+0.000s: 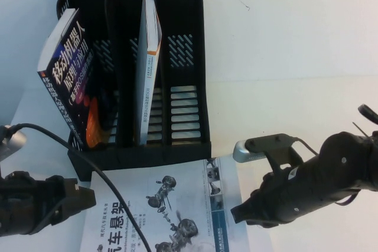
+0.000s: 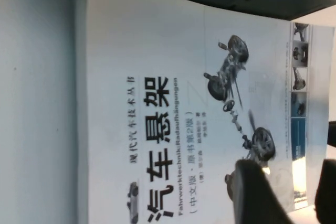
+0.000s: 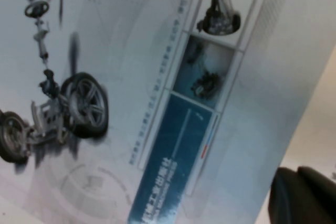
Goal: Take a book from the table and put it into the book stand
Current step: Push book with right arm, then pick up the book with your left arm
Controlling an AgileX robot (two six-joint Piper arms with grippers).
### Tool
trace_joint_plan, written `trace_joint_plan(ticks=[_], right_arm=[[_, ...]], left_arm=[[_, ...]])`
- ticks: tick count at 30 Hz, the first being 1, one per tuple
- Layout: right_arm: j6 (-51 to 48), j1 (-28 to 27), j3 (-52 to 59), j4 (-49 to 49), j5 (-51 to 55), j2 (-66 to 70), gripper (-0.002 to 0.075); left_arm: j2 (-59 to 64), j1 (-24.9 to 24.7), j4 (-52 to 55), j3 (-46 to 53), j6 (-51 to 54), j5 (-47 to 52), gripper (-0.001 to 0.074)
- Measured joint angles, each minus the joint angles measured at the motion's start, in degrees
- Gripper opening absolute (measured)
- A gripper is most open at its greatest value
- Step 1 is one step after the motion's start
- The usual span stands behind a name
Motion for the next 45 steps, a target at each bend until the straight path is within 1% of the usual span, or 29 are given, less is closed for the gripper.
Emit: trace_joint_plan(ticks=[6,8,12,15,17,20,24,26,28,31,34,39,42,45], right_arm=[[0.13,1.48,-2.09,0.49,-0.13,0.25,0.0008],[0.13,1.85,-2.45,0.49,-0.13,0.55,0.0008],[0.58,2.08,-2.71,-0.15,0.59,1.01,0.0008],[3.39,2.08,-2.71,-2.83,0.72,0.58,0.0008],[6.57,2.22,-2.71,-6.77,1.24,-0.89,0.0008],[13.08,2.21,-2.71,-16.68,3.53,-4.61,0.0008],[24.34,2.46,-2.71,-35.08,11.71,-12.68,0.0008],[30.01,2.46,-2.71,-42.79,16.62,-16.93,0.0008],[34.56,2.46,-2.71,-49.46,21.63,-22.21,0.0008],[37.88,2.46,-2.71,-54.53,26.81,-30.49,0.0008],[38.79,2.46,-2.71,-55.81,30.09,-39.04,0.0008],[38.79,2.46,-2.71,-56.26,38.45,-51.56,0.0008],[38.79,2.46,-1.89,-56.35,43.82,-57.85,0.0008],[39.74,2.46,0.45,-56.22,46.79,-64.89,0.0008]], left_arm=[[0.00,0.00,-0.81,0.00,0.00,-3.88,0.0244],[-0.26,0.00,-2.33,0.00,0.11,-5.98,0.0227],[-1.86,0.00,-5.30,0.00,1.36,-9.07,0.0138],[-3.06,0.00,-6.05,0.00,1.67,-9.23,0.0071],[-3.87,0.00,-6.19,0.00,2.05,-8.64,0.0046],[-4.70,0.00,-6.19,0.00,2.33,-6.10,0.0029],[-5.17,0.00,-6.19,0.00,2.53,-2.75,0.0027],[-5.17,0.00,-6.29,0.00,2.55,-2.00,0.0037],[-5.17,0.00,-6.29,0.00,2.55,-1.72,0.0078],[-4.49,0.00,-6.19,0.00,3.15,-0.62,0.0184],[-1.84,0.00,-6.04,-0.10,5.29,1.47,0.0249],[5.68,0.00,-6.92,-0.67,9.98,3.01,0.0273],[11.46,0.00,-9.37,-2.67,13.95,5.81,0.0277],[15.57,0.00,-12.72,-5.23,17.96,8.55,0.0277]])
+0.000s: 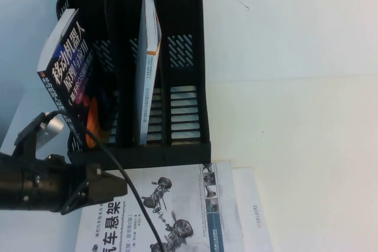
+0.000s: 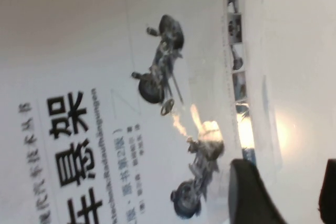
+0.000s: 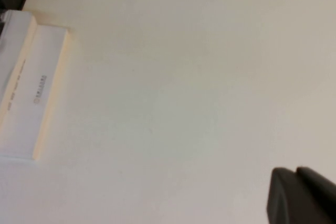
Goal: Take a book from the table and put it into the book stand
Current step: Pick up the book with your left arm
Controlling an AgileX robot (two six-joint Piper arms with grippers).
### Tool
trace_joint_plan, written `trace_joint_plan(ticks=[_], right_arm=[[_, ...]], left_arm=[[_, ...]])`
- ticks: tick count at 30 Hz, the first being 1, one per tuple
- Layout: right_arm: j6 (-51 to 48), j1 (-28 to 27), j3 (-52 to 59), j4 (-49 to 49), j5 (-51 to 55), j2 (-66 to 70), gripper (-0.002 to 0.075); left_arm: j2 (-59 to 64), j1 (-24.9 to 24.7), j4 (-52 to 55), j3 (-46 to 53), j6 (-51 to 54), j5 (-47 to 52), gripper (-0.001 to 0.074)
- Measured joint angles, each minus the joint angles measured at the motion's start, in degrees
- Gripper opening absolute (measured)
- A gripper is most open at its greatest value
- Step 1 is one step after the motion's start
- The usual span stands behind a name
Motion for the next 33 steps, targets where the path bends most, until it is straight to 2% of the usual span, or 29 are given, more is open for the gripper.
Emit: trace_joint_plan(ticks=[8,12,18,23,25,30,33], right_arm=[[2.94,0.00,10.04,6.30,2.37,-15.49,0.0008],[5.57,0.00,13.99,8.28,2.54,-20.57,0.0008],[6.61,0.00,16.06,9.52,2.73,-23.37,0.0008],[6.70,0.00,16.14,9.52,-0.12,-23.47,0.0008],[6.70,0.00,16.14,9.52,-1.37,-23.47,0.0008],[6.70,0.00,16.14,9.52,-2.04,-23.59,0.0008],[6.70,0.00,16.14,9.52,-2.13,-23.59,0.0008]], left_arm=[[5.61,1.01,3.65,-6.31,-0.41,-0.94,0.0278],[6.85,5.97,5.41,-6.94,-1.40,0.43,0.0278],[9.49,18.06,8.17,-7.12,-1.75,2.89,0.0278],[13.95,19.71,5.35,-7.17,2.08,5.57,0.0283],[16.34,19.71,3.89,-7.17,3.64,6.89,0.0316],[23.36,19.71,1.48,-7.26,6.28,8.07,0.0470],[27.03,19.71,0.27,-7.41,8.08,8.16,0.0513]])
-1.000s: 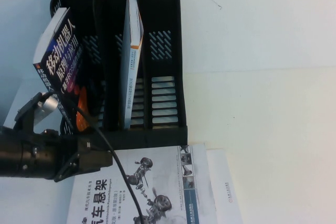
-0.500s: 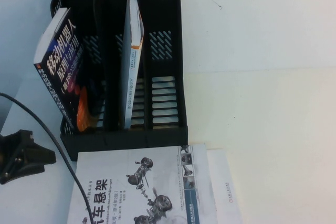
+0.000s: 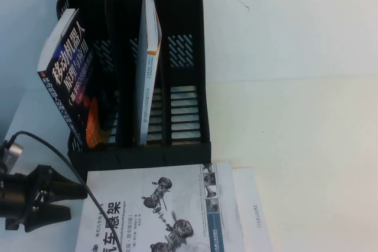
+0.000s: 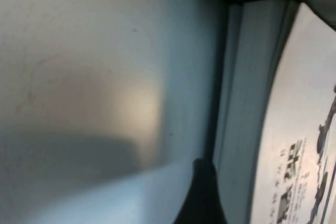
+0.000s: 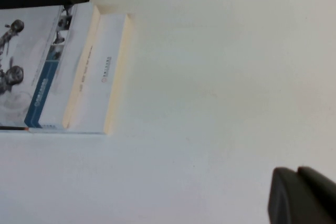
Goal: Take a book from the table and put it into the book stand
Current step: Pick up the book with your left arm
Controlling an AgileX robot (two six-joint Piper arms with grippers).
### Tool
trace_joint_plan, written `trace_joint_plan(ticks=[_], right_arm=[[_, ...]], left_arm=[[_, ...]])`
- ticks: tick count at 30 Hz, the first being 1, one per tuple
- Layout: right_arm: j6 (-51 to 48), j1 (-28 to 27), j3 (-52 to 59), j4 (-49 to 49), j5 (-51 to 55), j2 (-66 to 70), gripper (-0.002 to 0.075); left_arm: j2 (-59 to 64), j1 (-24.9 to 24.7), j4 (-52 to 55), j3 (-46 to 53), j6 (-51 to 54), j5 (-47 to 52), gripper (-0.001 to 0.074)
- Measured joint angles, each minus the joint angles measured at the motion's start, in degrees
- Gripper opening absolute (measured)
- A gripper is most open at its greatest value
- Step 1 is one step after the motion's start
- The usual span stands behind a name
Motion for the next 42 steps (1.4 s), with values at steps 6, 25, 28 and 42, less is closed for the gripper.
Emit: trace_joint_plan(ticks=[6,25,28,42], right_arm=[[0.00,0.00,0.00,0.00,0.00,0.00,0.0008],[1.47,0.00,0.00,0.22,-0.26,0.00,0.0008],[1.47,0.00,0.00,0.30,-0.26,0.00,0.0008],[1.47,0.00,0.00,0.34,-0.26,0.00,0.0008]], left_arm=[[5.89,0.00,-1.64,-0.37,1.54,1.22,0.0525],[10.84,-3.45,-4.94,-0.93,5.50,5.57,0.0167],[10.84,-3.45,-4.94,-0.93,5.50,5.57,0.0156],[1.29,-3.80,-2.87,-0.73,1.89,6.43,0.0150]])
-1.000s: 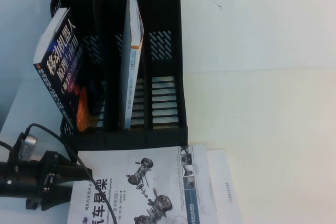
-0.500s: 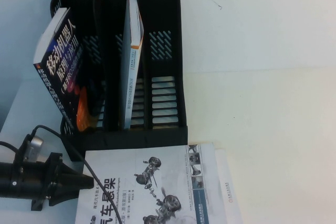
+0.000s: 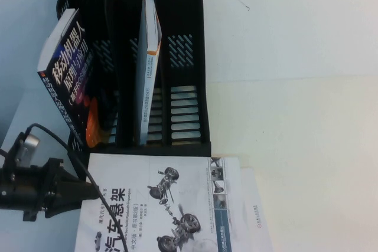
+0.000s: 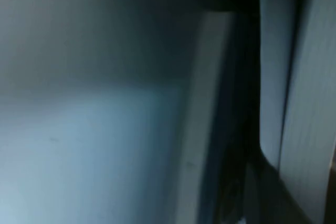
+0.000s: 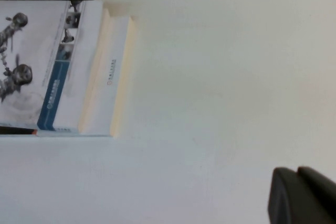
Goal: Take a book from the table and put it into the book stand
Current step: Pick up the book with your left arm, then place the book on the book shelf
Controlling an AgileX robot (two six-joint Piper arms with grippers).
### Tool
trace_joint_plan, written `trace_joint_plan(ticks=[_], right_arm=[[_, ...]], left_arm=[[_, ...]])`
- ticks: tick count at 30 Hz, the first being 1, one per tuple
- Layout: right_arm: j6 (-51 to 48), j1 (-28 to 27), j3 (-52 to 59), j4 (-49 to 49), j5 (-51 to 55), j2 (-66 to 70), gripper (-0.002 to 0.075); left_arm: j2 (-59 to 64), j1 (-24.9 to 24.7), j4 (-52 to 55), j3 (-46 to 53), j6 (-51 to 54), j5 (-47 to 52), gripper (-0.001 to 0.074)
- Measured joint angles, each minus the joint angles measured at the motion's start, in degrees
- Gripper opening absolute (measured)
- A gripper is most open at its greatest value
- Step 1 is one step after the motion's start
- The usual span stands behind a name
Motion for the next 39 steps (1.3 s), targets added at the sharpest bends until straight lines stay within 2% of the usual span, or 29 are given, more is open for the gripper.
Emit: trace_joint_plan(ticks=[5,11,18,30,39], right_arm=[[0.00,0.00,0.00,0.00,-0.10,0.00,0.0008],[0.00,0.00,0.00,-0.27,-1.92,0.00,0.0008],[0.00,0.00,0.00,-0.78,-2.56,0.00,0.0008],[0.00,0.00,0.00,-1.16,-2.81,0.00,0.0008],[0.00,0.00,0.00,-1.40,-3.02,0.00,0.0008]], left_arm=[[-11.67,0.02,1.80,0.44,-3.66,0.50,0.0139],[-26.16,0.02,-1.24,0.50,-7.51,1.45,0.0124],[-39.74,-0.03,0.76,-5.41,-14.89,2.65,0.0124],[-45.89,-0.03,-1.59,-19.73,-25.18,5.49,0.0124],[-45.89,-0.03,-2.47,-33.46,-30.32,-3.86,0.0124]])
